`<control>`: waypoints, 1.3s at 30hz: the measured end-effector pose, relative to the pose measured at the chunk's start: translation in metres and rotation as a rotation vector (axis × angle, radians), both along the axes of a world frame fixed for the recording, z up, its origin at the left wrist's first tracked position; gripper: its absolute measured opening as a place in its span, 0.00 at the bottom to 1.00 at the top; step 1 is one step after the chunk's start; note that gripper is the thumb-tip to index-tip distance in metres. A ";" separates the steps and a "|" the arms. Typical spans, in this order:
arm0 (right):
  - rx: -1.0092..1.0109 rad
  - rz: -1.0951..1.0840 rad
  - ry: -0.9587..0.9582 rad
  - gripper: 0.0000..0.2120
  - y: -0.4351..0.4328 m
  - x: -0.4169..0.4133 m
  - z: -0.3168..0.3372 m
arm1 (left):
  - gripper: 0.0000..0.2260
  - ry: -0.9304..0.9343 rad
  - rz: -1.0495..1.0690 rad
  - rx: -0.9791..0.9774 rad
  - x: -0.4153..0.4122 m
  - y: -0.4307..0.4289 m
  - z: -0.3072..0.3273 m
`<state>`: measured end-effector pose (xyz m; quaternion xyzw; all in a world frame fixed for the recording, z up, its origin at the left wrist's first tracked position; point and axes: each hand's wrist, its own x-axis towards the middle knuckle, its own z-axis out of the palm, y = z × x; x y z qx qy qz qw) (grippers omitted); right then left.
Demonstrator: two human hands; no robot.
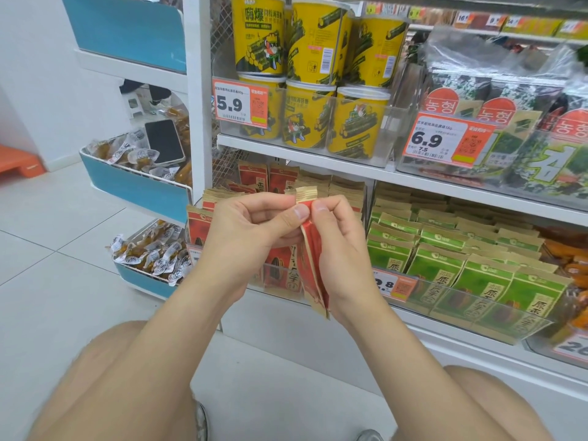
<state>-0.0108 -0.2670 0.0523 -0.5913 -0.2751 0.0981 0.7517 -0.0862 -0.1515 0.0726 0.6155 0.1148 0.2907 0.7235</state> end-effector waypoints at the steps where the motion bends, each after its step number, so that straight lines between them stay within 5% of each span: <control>1: -0.008 0.005 0.003 0.11 0.000 0.000 0.000 | 0.12 0.000 0.002 -0.006 0.000 0.000 0.000; 8: -0.143 0.097 -0.207 0.13 -0.009 0.003 0.006 | 0.07 -0.088 0.110 -0.052 -0.001 0.005 0.003; 12: -0.142 0.101 -0.142 0.10 -0.011 0.000 0.009 | 0.11 -0.082 0.147 0.019 -0.003 0.007 0.006; 15: -0.194 0.061 -0.184 0.05 -0.019 0.005 0.013 | 0.20 -0.041 0.054 0.086 -0.007 0.013 0.007; 18: -0.274 0.094 -0.215 0.06 -0.027 0.010 0.017 | 0.11 0.000 -0.046 0.162 -0.011 0.020 0.007; 23: -0.298 0.166 -0.147 0.14 -0.038 0.021 0.022 | 0.05 -0.047 0.064 0.015 -0.006 0.018 0.005; 28: -0.154 -0.072 -0.152 0.10 -0.042 0.021 0.025 | 0.08 -0.051 0.073 -0.158 -0.005 0.027 0.004; 30: -0.086 -0.173 -0.165 0.14 -0.039 0.020 0.025 | 0.12 0.029 0.080 -0.075 -0.008 0.029 0.006; 36: 0.012 -0.367 -0.069 0.17 -0.038 0.026 0.024 | 0.10 0.187 0.027 0.667 -0.014 0.029 -0.001; 39: -0.013 -0.433 -0.045 0.28 -0.031 0.025 0.017 | 0.03 0.165 -0.146 0.696 -0.010 0.012 -0.007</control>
